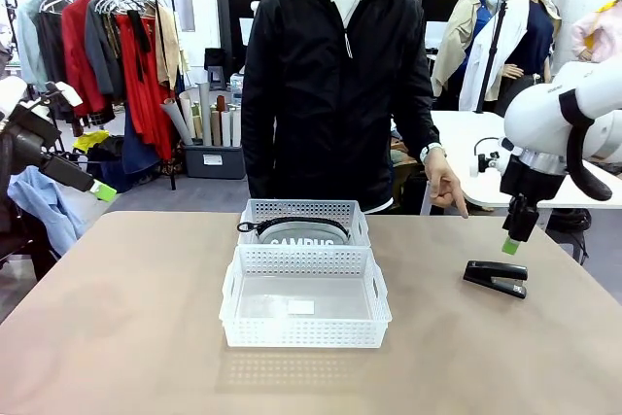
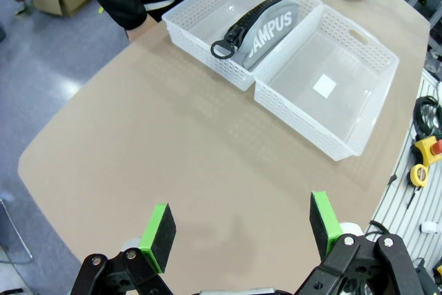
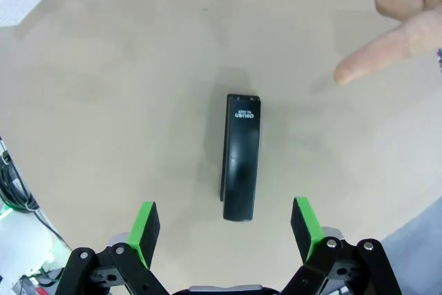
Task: Distribute items into two baskets.
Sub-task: Pick up the Stapler that the person points to.
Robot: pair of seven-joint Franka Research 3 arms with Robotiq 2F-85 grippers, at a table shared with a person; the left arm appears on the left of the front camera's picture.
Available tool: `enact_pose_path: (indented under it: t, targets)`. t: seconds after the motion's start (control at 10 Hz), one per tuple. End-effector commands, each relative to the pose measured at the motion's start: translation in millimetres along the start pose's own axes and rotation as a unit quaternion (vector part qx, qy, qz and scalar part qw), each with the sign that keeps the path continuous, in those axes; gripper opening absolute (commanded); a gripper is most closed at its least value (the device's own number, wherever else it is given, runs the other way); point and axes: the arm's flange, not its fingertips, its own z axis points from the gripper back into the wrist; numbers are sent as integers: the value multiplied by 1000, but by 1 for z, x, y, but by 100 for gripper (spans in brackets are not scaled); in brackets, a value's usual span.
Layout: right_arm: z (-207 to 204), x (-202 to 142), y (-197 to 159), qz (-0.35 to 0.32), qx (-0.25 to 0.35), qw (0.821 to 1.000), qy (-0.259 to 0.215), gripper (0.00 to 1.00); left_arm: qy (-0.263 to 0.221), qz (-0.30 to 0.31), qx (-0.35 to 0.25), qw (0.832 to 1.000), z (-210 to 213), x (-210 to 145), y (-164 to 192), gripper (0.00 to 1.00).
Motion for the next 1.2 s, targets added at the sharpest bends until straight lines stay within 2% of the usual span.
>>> enact_pose_path:
  t: [0.0,0.3,1.1]
  targets:
    - [-16,-2,-1,22,-18,1000,3,100,2,6,1,1000,0,3,1,100]
    - [-42,0,-11,27,-23,999,20,100,2,6,1,1000,0,3,1,100]
    - [-80,-8,-12,33,-9,999,14,100,2,6,1,1000,0,3,1,100]
